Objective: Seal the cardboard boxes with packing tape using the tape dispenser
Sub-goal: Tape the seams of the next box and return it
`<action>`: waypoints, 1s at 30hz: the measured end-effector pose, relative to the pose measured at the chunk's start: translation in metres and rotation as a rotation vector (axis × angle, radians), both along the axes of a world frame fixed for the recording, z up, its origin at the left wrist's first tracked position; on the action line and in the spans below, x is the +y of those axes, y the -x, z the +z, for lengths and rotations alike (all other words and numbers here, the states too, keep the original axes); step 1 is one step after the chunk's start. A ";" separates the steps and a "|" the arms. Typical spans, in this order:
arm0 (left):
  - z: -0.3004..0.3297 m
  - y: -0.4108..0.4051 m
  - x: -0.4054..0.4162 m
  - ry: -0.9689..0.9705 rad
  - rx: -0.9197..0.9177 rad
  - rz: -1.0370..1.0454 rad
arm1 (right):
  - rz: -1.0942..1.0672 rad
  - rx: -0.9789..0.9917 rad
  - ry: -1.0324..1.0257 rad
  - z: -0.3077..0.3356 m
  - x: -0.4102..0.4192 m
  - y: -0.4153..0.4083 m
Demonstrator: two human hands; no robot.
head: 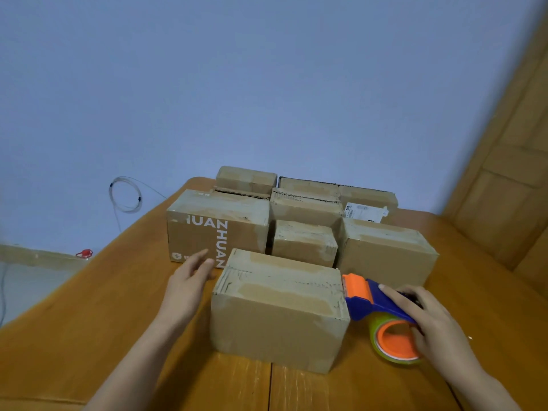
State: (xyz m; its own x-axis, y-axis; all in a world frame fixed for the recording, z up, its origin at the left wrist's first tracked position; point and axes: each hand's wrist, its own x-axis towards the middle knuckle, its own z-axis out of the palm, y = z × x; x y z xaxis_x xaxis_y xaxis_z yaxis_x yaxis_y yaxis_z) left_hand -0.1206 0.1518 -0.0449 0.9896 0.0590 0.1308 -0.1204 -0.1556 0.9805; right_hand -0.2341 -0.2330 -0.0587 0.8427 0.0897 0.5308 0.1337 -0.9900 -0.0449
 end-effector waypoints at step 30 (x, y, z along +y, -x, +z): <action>0.058 0.022 -0.084 -0.925 -0.402 -0.517 | 0.090 -0.020 -0.234 -0.029 0.059 0.006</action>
